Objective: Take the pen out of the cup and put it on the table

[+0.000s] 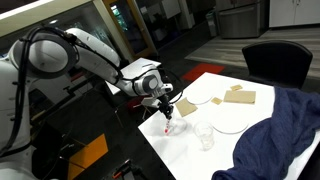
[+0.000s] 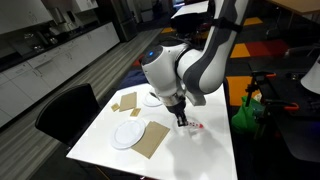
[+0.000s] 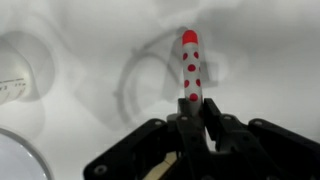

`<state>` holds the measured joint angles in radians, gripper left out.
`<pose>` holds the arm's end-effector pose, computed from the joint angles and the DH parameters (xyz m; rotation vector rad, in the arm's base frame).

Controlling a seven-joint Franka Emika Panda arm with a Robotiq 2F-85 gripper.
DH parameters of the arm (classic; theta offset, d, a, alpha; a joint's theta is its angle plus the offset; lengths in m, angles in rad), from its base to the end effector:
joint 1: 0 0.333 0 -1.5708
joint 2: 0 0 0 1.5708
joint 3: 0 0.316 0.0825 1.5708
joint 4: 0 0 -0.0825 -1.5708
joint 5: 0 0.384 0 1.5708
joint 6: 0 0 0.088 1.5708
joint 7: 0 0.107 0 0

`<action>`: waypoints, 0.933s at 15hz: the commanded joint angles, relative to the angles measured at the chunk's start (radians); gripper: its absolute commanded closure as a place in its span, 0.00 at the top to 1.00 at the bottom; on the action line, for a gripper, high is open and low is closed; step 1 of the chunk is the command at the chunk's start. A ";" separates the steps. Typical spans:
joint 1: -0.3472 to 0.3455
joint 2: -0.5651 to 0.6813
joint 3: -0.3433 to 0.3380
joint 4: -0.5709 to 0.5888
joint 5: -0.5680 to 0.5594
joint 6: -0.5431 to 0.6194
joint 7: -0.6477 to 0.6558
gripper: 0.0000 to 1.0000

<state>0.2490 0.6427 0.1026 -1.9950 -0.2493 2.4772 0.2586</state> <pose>0.5471 0.2027 0.1223 2.9883 0.4299 -0.1839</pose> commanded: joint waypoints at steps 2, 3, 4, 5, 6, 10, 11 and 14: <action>0.016 0.057 -0.016 0.084 0.037 -0.070 -0.036 0.05; 0.016 0.065 -0.016 0.092 0.038 -0.074 -0.035 0.05; 0.017 0.072 -0.017 0.098 0.039 -0.077 -0.034 0.40; 0.017 0.078 -0.017 0.103 0.041 -0.078 -0.033 0.47; 0.016 0.083 -0.016 0.108 0.043 -0.079 -0.034 0.52; 0.017 0.085 -0.019 0.112 0.048 -0.075 -0.030 0.83; 0.018 0.076 -0.021 0.105 0.047 -0.072 -0.028 0.89; 0.023 0.038 -0.031 0.076 0.038 -0.061 -0.014 1.00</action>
<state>0.2491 0.7270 0.0976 -1.9020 -0.2307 2.4426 0.2586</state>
